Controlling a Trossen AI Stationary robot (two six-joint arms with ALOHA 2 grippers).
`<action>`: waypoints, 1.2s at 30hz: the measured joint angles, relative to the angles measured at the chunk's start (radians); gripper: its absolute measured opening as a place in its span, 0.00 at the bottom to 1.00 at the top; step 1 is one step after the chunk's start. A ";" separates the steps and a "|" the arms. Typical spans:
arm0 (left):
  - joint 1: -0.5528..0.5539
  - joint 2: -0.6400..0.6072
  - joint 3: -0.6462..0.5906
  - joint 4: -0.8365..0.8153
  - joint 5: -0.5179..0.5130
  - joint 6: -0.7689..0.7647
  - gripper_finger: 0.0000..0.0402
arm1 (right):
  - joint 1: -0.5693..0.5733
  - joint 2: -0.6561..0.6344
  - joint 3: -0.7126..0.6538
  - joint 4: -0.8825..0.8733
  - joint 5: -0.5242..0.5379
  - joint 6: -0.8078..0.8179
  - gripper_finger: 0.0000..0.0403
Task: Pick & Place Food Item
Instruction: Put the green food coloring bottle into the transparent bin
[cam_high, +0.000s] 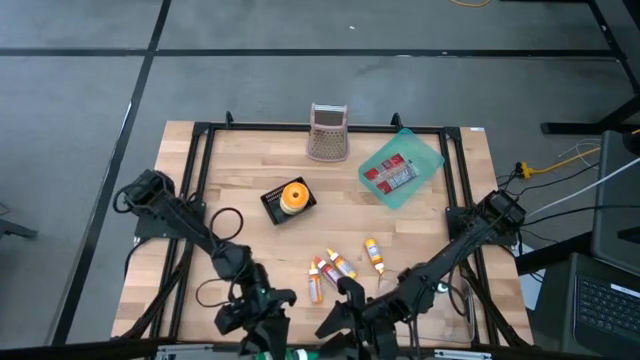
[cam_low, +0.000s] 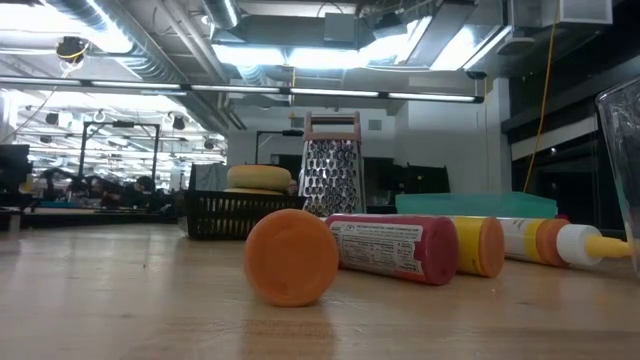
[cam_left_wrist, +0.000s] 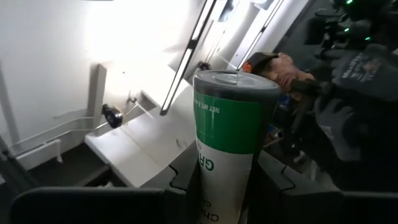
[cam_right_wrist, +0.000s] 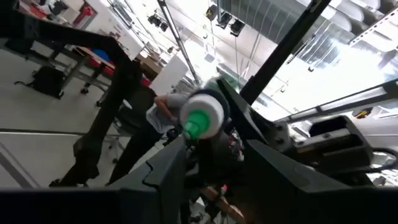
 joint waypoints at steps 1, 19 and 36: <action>0.006 0.000 0.000 0.000 0.013 -0.008 0.21 | 0.003 0.000 0.000 -0.004 0.005 -0.001 0.40; 0.086 -0.016 0.000 0.009 0.077 -0.113 0.21 | 0.037 -0.014 0.068 -0.223 0.257 -0.008 0.59; 0.105 -0.020 0.000 0.016 0.100 -0.132 0.21 | 0.042 -0.014 0.068 -0.141 0.142 -0.084 0.60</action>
